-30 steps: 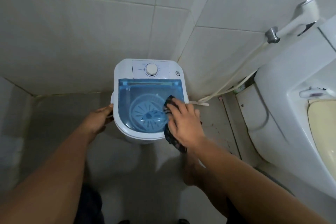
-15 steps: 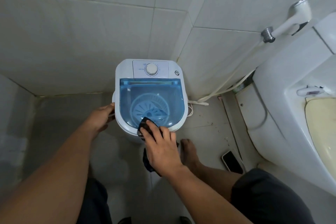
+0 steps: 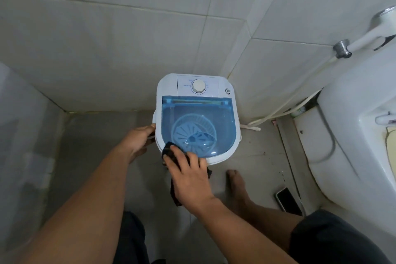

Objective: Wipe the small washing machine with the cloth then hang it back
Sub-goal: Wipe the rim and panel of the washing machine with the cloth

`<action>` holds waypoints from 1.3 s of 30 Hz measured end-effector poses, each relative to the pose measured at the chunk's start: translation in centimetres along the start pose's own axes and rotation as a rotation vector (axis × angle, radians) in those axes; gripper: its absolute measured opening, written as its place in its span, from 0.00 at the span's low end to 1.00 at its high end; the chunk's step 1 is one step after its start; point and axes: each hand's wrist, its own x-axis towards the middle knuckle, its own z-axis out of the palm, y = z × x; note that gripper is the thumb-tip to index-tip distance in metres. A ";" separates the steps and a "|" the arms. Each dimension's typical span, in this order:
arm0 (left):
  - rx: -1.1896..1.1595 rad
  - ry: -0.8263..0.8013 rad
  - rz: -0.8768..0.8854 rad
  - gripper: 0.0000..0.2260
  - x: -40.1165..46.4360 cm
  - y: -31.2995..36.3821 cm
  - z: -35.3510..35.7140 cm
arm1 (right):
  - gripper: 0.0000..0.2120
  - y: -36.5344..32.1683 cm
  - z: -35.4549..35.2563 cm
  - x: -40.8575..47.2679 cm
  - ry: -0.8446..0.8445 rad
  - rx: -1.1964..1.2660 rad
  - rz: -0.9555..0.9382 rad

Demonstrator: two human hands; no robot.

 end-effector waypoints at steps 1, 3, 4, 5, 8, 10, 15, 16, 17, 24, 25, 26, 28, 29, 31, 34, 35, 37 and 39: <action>-0.017 -0.024 -0.017 0.14 0.2 -0.3 -0.3 | 0.29 -1.0 0.2 1.4 -0.012 -0.008 -0.045; -0.074 -0.085 -0.045 0.19 0.5 -0.8 -0.8 | 0.31 -1.7 -0.1 3.9 -0.058 -0.023 -0.098; -0.098 -0.109 -0.052 0.22 0.7 -1.2 -1.1 | 0.31 -1.4 -0.4 4.6 -0.070 -0.016 -0.107; -0.115 -0.119 -0.058 0.22 0.8 -1.5 -1.3 | 0.30 -0.7 -0.7 4.9 -0.071 0.007 -0.114; -0.116 -0.113 -0.043 0.18 0.8 -1.4 -1.4 | 0.24 3.1 -1.8 3.3 -0.055 0.037 -0.181; -0.072 -0.100 -0.006 0.14 0.6 -1.0 -1.0 | 0.22 6.2 -2.1 1.2 -0.017 0.030 -0.200; -0.094 -0.073 0.024 0.11 1.2 -1.1 -0.6 | 0.21 10.3 -2.6 -0.4 0.108 0.065 0.308; -0.101 -0.077 0.025 0.11 1.4 -1.3 -0.7 | 0.21 10.5 -2.6 0.4 0.135 0.066 0.438; -0.114 -0.080 0.028 0.11 1.5 -1.5 -0.8 | 0.20 10.5 -2.6 1.7 0.160 0.069 0.550; -0.186 -0.107 0.104 0.13 2.8 -2.5 -1.0 | 0.25 3.1 -2.0 14.3 0.050 -0.016 0.177; -0.195 -0.090 0.117 0.13 3.1 -2.8 -1.0 | 0.26 2.8 -1.8 15.9 0.002 -0.049 -0.022; -0.184 -0.076 0.128 0.14 3.4 -3.0 -1.2 | 0.26 3.4 -1.9 17.8 -0.033 -0.075 -0.149; -0.155 -0.082 0.133 0.16 3.9 -3.3 -1.6 | 0.25 5.6 -2.3 22.0 -0.030 -0.131 -0.095; -0.148 -0.087 0.130 0.16 4.1 -3.3 -1.8 | 0.24 6.6 -2.8 23.9 -0.011 -0.139 0.024; -0.137 -0.105 0.137 0.16 4.6 -3.5 -2.3 | 0.23 7.6 -3.6 27.2 0.002 -0.135 0.264; -0.130 -0.129 0.126 0.15 4.9 -3.4 -2.5 | 0.23 5.5 -4.2 28.2 -0.070 -0.180 0.286; -0.142 -0.125 0.119 0.15 5.0 -3.4 -2.5 | 0.24 4.6 -3.9 27.5 -0.081 -0.221 0.152; -0.173 -0.101 0.122 0.16 5.1 -3.6 -2.6 | 0.23 3.3 -3.0 24.4 -0.133 -0.246 -0.257; -0.194 -0.096 0.128 0.13 5.2 -3.8 -2.6 | 0.21 3.9 -2.5 22.3 -0.208 -0.235 -0.500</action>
